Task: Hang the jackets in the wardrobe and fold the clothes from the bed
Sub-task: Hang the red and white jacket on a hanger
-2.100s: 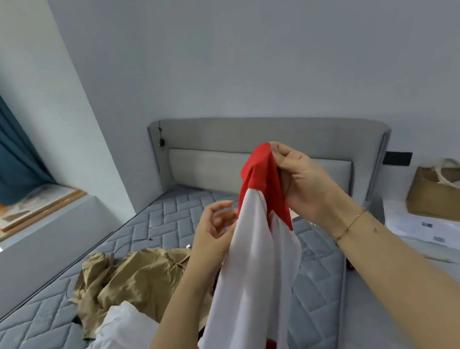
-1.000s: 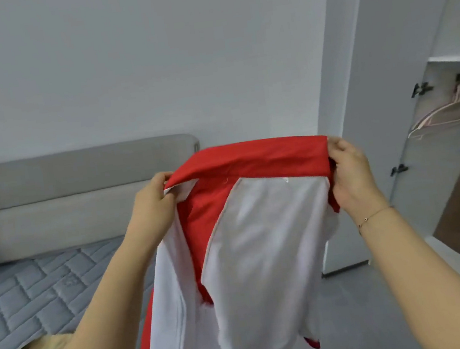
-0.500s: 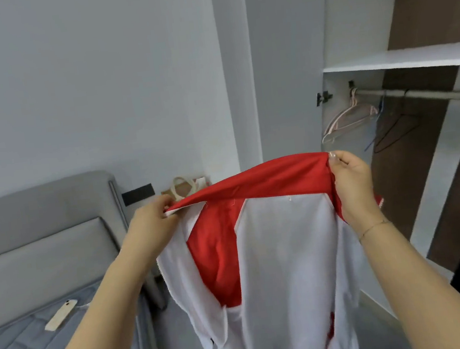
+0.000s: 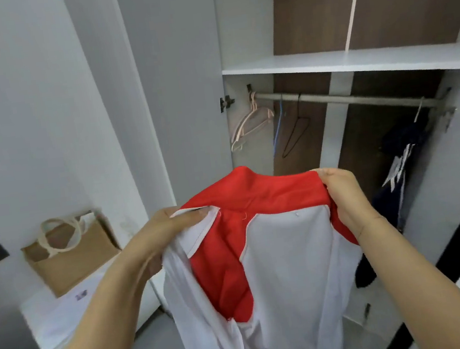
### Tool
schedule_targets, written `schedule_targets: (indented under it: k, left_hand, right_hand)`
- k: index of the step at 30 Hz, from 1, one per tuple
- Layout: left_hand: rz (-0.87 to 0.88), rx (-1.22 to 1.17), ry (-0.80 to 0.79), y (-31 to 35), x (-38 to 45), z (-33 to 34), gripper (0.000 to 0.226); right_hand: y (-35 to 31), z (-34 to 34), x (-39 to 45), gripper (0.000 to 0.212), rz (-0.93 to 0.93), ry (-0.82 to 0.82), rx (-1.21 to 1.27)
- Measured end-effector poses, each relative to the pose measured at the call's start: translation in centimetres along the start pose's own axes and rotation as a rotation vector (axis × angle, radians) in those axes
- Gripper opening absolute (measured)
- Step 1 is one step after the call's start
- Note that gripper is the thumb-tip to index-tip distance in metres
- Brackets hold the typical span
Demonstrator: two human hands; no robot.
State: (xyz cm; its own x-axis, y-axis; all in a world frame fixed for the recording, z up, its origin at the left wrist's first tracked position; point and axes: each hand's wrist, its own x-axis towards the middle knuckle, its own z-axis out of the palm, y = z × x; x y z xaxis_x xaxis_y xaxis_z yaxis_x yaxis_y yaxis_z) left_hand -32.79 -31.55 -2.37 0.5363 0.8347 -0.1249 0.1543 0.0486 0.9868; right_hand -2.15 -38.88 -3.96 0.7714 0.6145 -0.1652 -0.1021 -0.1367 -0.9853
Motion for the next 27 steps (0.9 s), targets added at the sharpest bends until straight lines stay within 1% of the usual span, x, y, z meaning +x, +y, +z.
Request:
schedule_targets:
  k: [1, 3, 5, 8, 11, 14, 16, 18, 22, 24, 27]
  left_hand:
    - [-0.012, 0.042, -0.064, 0.1, 1.8, -0.1, 0.035]
    - [-0.001, 0.086, -0.151, 0.2, 5.1, -0.2, 0.030]
    - [0.004, 0.033, -0.195, 0.3, 8.2, -0.2, 0.021]
    - [0.024, -0.064, -0.208, 0.4, 12.8, 0.0, 0.027]
    - [0.048, -0.206, -0.134, 0.5, 16.7, 0.7, 0.027]
    - [0.060, -0.241, -0.078, 0.1, 21.5, 1.8, 0.038]
    - [0.064, -0.224, -0.064, 0.1, 24.5, 2.9, 0.039]
    - [0.091, -0.192, -0.051, 0.2, 27.3, 4.0, 0.035]
    - [0.158, -0.153, -0.007, 0.3, 33.1, 5.7, 0.030]
    - [0.130, -0.196, 0.021, 0.5, 36.2, 6.5, 0.029]
    - [0.043, -0.274, 0.054, 0.7, 40.8, 8.1, 0.029]
  right_hand:
    - [-0.2, 0.6, 0.9, 0.015, 0.042, 0.019, -0.025]
    - [-0.1, 1.7, 2.5, 0.009, 0.064, 0.032, -0.076]
    - [0.1, 2.8, 3.5, 0.016, 0.105, 0.078, -0.122]
    - [1.1, 4.2, 5.1, 0.028, 0.014, 0.094, -0.122]
    - [2.2, 4.7, 7.1, 0.030, 0.001, 0.116, -0.191]
    - [3.3, 5.1, 10.4, 0.029, 0.070, 0.094, -0.287]
    - [3.6, 5.3, 12.9, 0.030, 0.111, 0.076, -0.322]
    - [3.8, 5.5, 15.9, 0.031, 0.134, 0.068, -0.345]
    - [4.5, 6.0, 23.4, 0.035, 0.112, -0.005, -0.321]
    - [5.0, 6.2, 27.7, 0.030, 0.126, -0.046, -0.319]
    - [5.5, 6.7, 34.2, 0.019, 0.190, -0.077, -0.278]
